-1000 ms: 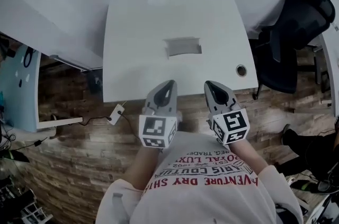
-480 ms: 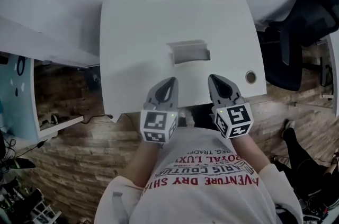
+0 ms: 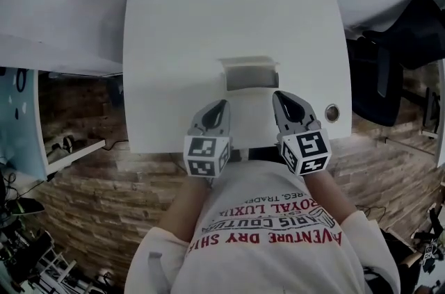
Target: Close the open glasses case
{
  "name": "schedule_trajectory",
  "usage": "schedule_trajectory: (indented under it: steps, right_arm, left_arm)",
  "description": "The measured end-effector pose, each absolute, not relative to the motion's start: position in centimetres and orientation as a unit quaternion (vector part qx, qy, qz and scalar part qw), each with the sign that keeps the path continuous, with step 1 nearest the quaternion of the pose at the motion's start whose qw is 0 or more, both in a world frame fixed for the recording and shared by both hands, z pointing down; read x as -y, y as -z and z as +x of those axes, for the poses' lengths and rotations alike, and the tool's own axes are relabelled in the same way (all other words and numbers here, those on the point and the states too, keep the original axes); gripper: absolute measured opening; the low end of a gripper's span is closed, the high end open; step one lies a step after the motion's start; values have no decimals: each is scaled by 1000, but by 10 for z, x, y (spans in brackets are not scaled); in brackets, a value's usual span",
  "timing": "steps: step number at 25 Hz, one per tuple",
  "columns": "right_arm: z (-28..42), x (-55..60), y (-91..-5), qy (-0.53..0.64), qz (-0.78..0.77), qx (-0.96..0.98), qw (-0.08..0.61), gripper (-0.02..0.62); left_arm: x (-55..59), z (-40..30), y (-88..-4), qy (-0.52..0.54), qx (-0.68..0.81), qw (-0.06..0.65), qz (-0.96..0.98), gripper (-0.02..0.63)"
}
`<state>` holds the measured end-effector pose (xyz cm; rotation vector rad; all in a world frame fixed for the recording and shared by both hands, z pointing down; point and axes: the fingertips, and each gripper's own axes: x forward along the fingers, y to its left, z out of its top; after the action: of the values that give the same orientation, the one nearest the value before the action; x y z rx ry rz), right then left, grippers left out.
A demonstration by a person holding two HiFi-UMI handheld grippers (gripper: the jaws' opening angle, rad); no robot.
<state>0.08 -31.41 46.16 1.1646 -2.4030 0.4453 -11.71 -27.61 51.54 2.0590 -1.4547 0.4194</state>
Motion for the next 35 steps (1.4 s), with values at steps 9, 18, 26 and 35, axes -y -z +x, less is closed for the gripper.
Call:
schedule_trajectory:
  steps: [9,18,26,35]
  right_arm:
    - [0,336,-497,-184,388,867,251,12]
    - [-2,362,-507,-174,381,871,258,12]
    - [-8,403,-501,-134,385,872,272,12]
    - [-5,403,-520,-165,398,856,284,12]
  left_arm:
    - [295,-111,-559,-183,552,332,743,5]
    - [305,-110,-574,-198,561,334,731,5]
    - [303,-110,-575,-190,565,338,728,5]
    - [302,-113,-575,-192,557,333,736,5]
